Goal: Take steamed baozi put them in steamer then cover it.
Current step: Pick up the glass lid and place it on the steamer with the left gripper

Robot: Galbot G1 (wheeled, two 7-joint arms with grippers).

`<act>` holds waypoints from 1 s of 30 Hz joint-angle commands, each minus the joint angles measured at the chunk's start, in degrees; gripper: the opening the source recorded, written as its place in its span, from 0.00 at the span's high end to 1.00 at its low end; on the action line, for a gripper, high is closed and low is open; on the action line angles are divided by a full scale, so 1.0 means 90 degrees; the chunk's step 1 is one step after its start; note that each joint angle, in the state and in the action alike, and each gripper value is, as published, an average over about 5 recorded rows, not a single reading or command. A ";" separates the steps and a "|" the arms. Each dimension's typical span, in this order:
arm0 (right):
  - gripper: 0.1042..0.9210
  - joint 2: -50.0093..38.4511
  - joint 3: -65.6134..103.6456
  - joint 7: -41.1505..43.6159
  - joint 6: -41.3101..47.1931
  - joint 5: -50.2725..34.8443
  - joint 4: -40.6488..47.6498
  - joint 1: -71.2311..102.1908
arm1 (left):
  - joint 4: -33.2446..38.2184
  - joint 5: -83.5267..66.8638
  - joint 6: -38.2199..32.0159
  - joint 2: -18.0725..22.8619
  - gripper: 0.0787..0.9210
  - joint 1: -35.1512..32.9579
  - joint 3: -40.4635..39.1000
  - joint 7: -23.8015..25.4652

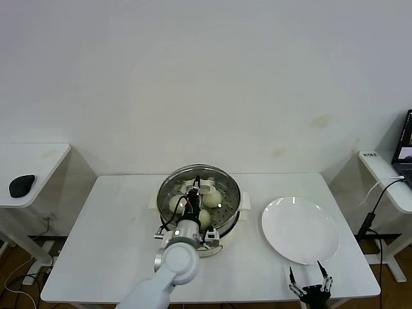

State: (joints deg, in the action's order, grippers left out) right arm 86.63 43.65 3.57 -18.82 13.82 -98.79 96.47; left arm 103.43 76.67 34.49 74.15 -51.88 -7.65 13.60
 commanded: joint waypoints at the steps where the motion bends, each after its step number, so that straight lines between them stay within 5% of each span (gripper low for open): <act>1: 0.12 0.0010 -0.0034 -0.0006 -0.0014 0.0014 0.0017 -0.0002 | 0.0054 0.0008 0.0015 0.0074 0.94 -0.0039 -0.0010 0.0003; 24: 0.12 0.0018 -0.0108 -0.0001 -0.0055 0.0058 0.0098 -0.0021 | 0.0268 -0.0056 0.0005 0.0051 0.93 -0.0194 -0.0010 -0.0015; 30: 0.12 0.0035 -0.0135 -0.0001 -0.0070 0.0094 0.0115 -0.0019 | 0.0679 -0.0148 -0.0003 -0.0189 0.76 -0.0495 0.0075 -0.0129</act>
State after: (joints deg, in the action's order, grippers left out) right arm 86.84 42.59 3.55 -19.35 14.51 -97.83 96.26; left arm 105.95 75.98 34.53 74.17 -53.99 -7.49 13.23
